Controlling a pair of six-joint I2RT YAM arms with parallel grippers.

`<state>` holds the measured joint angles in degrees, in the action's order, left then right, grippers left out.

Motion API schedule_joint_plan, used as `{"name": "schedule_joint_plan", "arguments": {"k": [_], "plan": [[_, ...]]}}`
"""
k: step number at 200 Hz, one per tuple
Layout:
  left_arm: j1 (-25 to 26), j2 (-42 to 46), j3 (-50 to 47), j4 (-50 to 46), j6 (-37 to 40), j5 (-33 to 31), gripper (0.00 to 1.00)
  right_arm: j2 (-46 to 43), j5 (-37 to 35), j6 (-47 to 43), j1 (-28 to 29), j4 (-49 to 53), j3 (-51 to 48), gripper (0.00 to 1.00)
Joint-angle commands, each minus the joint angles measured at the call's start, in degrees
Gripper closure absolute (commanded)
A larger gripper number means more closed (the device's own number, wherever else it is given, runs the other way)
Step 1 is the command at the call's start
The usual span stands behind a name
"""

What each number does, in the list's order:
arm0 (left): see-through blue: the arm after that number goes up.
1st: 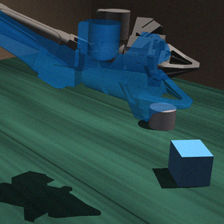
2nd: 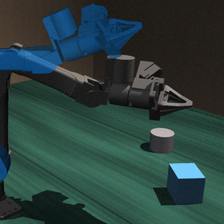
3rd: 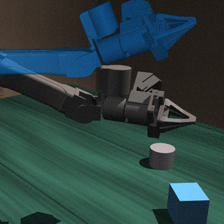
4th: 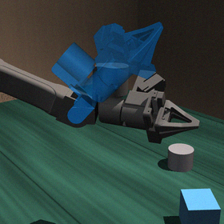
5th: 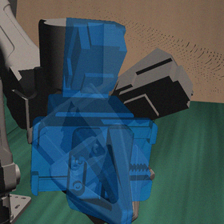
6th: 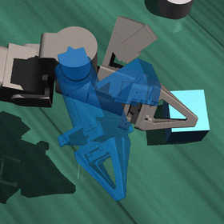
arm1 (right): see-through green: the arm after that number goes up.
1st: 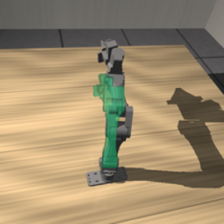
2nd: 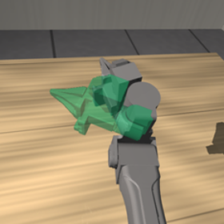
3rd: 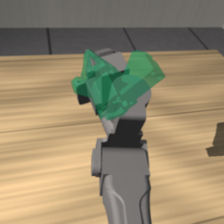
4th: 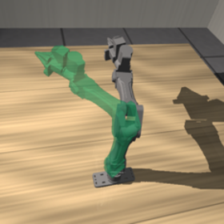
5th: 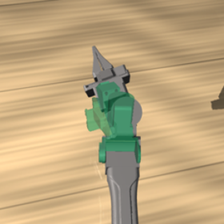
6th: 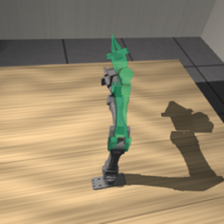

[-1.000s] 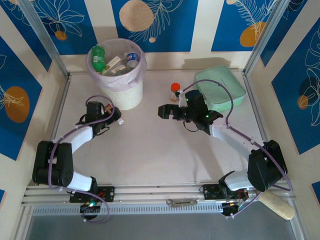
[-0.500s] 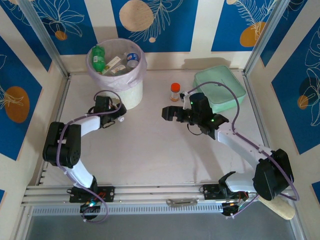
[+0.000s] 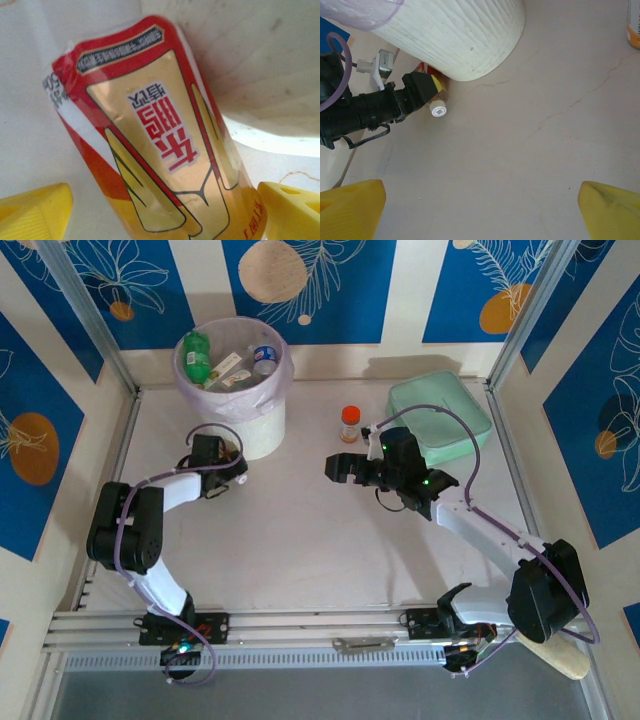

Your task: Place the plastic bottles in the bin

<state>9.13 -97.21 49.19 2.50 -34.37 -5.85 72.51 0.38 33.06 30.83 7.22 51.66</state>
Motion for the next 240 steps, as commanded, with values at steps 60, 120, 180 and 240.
{"name": "schedule_joint_plan", "arguments": {"k": [60,120,180,240], "plan": [[-1.2,1.2,-1.0,-0.3,0.4,-4.4,0.12,-1.8,-0.4,0.2,-0.2,0.2,-0.9,0.01],[-3.5,-1.5,1.3,0.7,1.4,-2.4,0.26,-2.5,-0.8,0.0,-0.2,0.8,-0.8,0.01],[-3.7,-0.8,0.3,1.3,2.8,-2.4,0.39,-2.3,-0.6,0.2,-0.2,0.6,-0.5,0.01],[-4.2,2.5,-2.6,2.0,3.1,-2.2,0.56,-2.0,-0.3,0.4,-0.3,0.2,-0.6,0.01]]}}
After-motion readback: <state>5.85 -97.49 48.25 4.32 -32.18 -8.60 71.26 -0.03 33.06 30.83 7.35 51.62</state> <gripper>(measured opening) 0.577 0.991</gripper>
